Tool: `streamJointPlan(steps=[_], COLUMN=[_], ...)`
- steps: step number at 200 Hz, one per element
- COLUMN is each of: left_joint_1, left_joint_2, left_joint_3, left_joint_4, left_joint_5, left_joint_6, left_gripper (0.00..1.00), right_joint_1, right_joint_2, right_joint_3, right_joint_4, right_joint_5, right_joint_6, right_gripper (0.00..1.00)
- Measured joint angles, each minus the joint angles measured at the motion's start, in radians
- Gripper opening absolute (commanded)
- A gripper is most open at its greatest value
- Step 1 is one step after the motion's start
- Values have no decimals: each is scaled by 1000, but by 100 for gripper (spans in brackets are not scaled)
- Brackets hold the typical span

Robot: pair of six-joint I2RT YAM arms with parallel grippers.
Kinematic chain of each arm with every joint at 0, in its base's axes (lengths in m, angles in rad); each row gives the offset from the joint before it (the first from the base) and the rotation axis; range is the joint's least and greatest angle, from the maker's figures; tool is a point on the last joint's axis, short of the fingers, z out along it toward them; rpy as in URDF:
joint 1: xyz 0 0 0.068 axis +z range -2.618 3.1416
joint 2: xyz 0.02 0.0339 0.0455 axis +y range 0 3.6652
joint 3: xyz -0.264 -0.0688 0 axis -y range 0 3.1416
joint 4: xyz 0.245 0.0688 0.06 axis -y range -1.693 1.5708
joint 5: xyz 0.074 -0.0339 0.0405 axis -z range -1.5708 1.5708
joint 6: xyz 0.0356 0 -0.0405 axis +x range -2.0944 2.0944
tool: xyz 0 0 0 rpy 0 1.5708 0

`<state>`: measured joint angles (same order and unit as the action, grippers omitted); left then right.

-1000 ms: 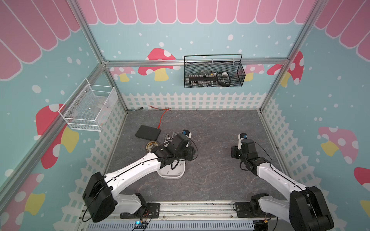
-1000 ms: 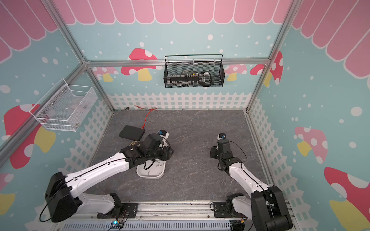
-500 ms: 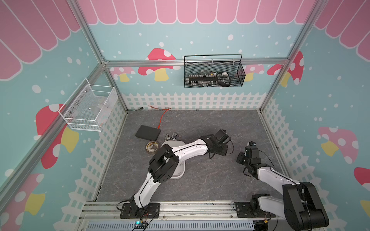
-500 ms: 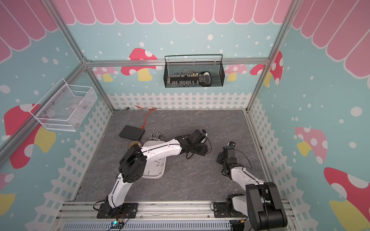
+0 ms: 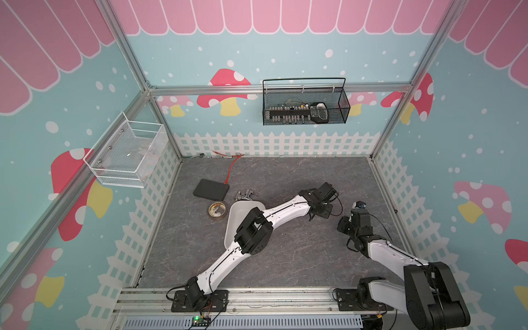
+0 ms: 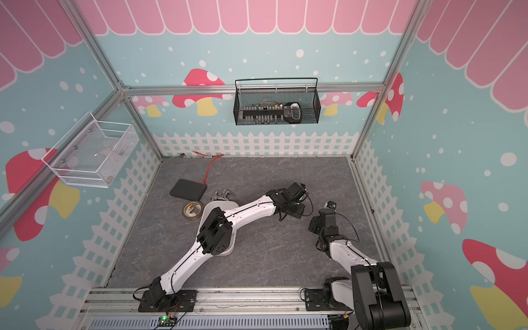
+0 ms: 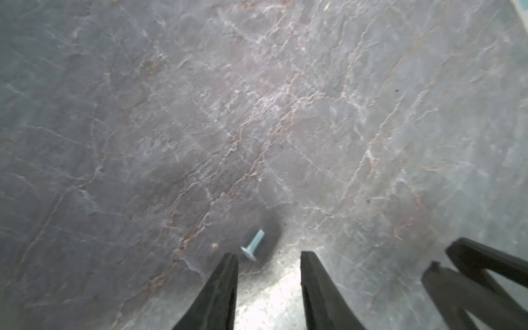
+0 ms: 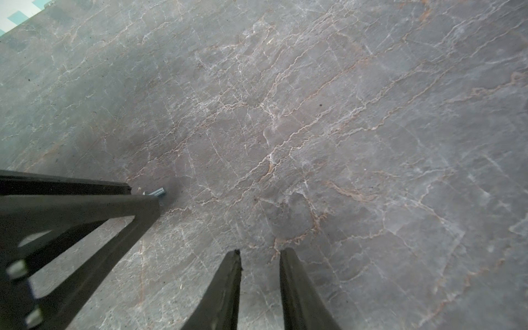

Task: Put the screws on the desktop into the storage box
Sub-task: Pick up the screw from the center of the board.

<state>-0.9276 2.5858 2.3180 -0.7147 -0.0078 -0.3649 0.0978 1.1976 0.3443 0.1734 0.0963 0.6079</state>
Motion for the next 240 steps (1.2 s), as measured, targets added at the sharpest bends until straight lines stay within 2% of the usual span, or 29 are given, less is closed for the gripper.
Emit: streamJointPlan(steps=[99,147,204,240], left_joint_1=[7,6,-25,-40], left_joint_2=[61,64,68,68], left_joint_3=[67,67,61,49], left_joint_4=[-13,-15,-13,3], left_joint_5=[-25,-28,-126,-172], left_joint_6=[90,116,175,201], left_gripper=[40,34,30,24], right_joint_1=[0,0,0,0], right_joint_2=[32,37,37,37], right_joint_3=[0,0,0,0], right_joint_4=[9,9,9,9], right_joint_5=[-19,-27,-29,-31], right_joint_6=[-1,-1,-1,-1], right_gripper=[29,29,29,29])
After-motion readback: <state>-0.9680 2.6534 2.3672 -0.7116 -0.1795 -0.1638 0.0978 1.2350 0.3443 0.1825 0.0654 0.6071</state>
